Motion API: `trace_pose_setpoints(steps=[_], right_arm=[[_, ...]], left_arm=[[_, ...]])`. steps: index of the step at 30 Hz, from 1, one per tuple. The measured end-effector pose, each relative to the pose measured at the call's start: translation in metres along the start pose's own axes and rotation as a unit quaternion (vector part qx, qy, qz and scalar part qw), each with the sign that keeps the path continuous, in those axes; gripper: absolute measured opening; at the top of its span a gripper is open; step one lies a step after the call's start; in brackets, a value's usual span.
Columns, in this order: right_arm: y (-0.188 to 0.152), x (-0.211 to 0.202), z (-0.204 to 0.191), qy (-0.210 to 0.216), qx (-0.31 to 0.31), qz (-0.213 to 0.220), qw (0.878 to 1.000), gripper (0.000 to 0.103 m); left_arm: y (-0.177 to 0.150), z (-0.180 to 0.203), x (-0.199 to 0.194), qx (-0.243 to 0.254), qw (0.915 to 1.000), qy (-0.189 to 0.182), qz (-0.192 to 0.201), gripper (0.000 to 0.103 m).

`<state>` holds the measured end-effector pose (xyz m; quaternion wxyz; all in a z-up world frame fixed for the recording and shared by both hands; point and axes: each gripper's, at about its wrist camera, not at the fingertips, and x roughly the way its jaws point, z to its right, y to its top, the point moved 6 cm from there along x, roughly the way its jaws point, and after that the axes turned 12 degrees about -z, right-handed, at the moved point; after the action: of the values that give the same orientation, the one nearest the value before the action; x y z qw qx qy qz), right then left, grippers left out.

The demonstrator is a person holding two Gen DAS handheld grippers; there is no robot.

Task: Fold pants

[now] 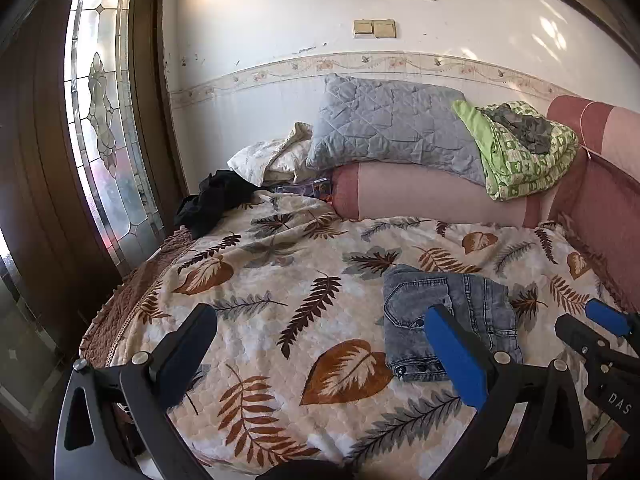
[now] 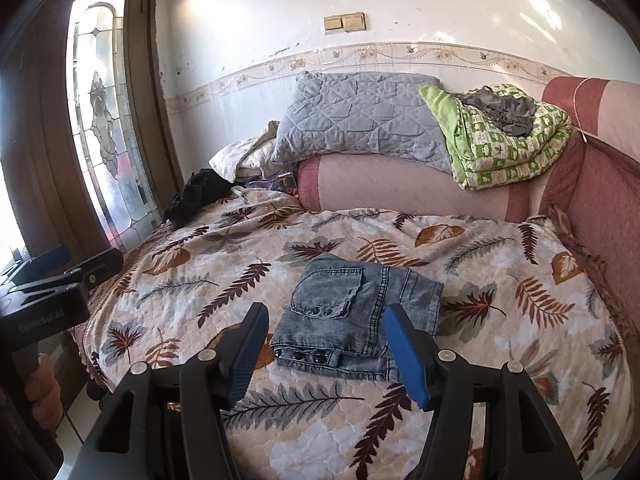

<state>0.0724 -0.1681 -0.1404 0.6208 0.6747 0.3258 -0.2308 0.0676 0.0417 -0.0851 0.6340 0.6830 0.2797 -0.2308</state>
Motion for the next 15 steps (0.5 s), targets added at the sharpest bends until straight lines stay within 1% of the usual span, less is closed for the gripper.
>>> trace_pose_setpoints(steps=[7,15], right_arm=[[0.004,0.003,0.008,-0.008,0.013,-0.006,1.000,0.064],[0.008,0.002,-0.004,-0.005,0.002,-0.005,1.000,0.064]], left_arm=[[-0.001,0.003,0.007,0.004,1.0000,-0.004,-0.008,0.103],[-0.002,0.000,0.009,0.003,1.0000,-0.005,-0.008,0.103]])
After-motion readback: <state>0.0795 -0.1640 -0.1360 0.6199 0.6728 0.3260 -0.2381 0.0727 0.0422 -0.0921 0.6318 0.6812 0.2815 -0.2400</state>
